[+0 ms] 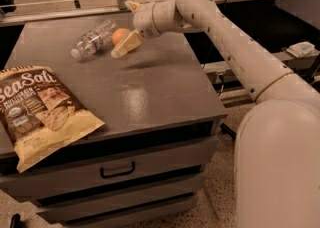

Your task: Move orange near water bottle

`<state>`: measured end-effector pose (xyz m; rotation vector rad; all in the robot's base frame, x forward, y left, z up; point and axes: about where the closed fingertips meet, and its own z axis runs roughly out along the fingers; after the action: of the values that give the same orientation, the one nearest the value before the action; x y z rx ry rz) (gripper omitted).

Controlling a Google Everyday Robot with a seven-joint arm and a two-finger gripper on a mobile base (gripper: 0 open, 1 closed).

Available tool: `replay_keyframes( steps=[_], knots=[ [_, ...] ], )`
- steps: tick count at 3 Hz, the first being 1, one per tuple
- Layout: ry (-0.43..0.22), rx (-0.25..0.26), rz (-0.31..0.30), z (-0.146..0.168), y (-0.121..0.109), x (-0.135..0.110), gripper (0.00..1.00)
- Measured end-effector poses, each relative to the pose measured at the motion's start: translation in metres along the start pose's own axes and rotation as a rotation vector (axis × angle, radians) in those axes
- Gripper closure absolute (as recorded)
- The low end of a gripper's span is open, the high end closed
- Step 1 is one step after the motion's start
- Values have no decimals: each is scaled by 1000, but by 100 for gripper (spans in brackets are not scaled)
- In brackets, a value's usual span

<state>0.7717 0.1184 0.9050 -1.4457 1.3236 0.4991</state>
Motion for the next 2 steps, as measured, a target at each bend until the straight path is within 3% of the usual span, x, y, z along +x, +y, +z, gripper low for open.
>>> replay_keyframes(
  steps=[1,2],
  knots=[
    [2,42,-40,-28,-23,-17,0],
    [116,7,-36,-33,-28,-18,0]
  ],
)
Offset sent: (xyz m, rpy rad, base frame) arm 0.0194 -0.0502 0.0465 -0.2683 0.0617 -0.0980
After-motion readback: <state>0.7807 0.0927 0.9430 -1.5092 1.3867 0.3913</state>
